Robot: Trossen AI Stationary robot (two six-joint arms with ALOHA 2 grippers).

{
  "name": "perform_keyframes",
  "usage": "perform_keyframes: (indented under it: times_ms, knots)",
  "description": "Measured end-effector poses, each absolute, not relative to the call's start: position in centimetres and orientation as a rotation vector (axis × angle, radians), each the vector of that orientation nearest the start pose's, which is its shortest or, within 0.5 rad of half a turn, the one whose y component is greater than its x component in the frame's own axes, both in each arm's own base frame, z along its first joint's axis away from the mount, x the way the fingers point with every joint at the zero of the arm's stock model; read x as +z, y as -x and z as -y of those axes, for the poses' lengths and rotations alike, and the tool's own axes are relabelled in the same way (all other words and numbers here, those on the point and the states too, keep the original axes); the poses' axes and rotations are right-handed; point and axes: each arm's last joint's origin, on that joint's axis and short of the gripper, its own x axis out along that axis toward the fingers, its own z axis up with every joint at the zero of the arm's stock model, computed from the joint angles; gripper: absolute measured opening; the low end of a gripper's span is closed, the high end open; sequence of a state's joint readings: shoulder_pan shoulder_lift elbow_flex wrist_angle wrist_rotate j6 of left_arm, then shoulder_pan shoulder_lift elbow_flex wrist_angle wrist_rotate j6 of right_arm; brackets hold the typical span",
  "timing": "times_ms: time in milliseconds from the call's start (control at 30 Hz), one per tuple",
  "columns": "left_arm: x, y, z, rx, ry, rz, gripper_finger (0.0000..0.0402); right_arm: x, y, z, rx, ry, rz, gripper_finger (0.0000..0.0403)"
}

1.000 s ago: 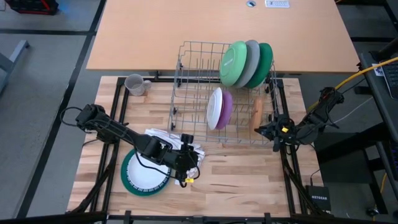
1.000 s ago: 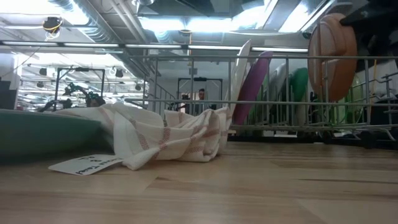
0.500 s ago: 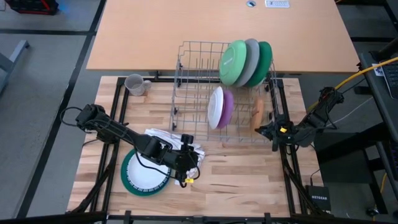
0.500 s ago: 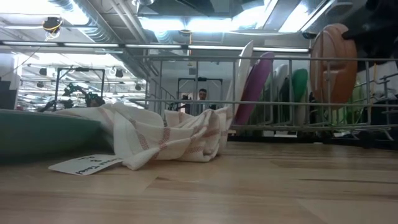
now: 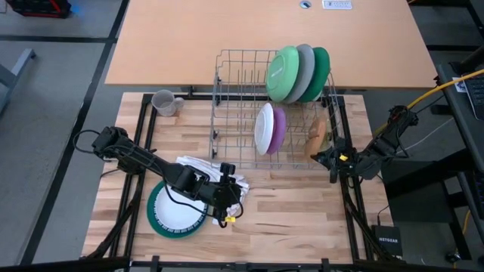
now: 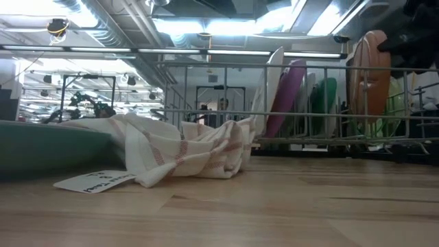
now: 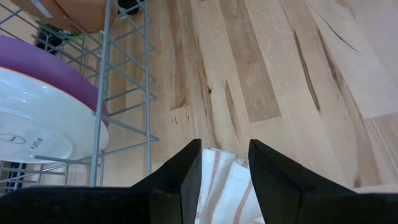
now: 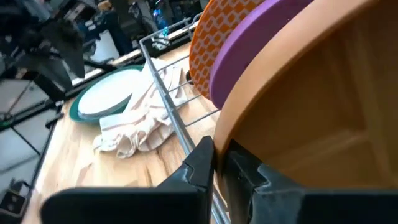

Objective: Sort dishes
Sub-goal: Put the brown plate into the dish rack

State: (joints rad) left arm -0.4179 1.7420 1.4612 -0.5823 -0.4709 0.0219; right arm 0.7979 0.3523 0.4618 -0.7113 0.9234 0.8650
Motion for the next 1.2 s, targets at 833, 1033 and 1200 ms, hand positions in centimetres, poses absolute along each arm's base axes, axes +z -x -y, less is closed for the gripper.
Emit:
perform_keyframes:
  times_ms: [833,1033,1200]
  knots:
    - [28.2,-35.0,14.2,0.064,-0.335,-0.780,0.0123,26.7,-6.7,-3.9,-0.091,-0.088,-0.328,0.0009]
    - [28.2,-35.0,14.2,0.070,-0.319,-0.779,0.0123,26.6,-6.2,-3.4,-0.103,-0.040,-0.364,0.0011]
    - [28.2,-35.0,14.2,0.070,-0.319,-0.779,0.0123,26.8,-5.9,-3.0,-0.097,-0.068,-0.340,0.0010]
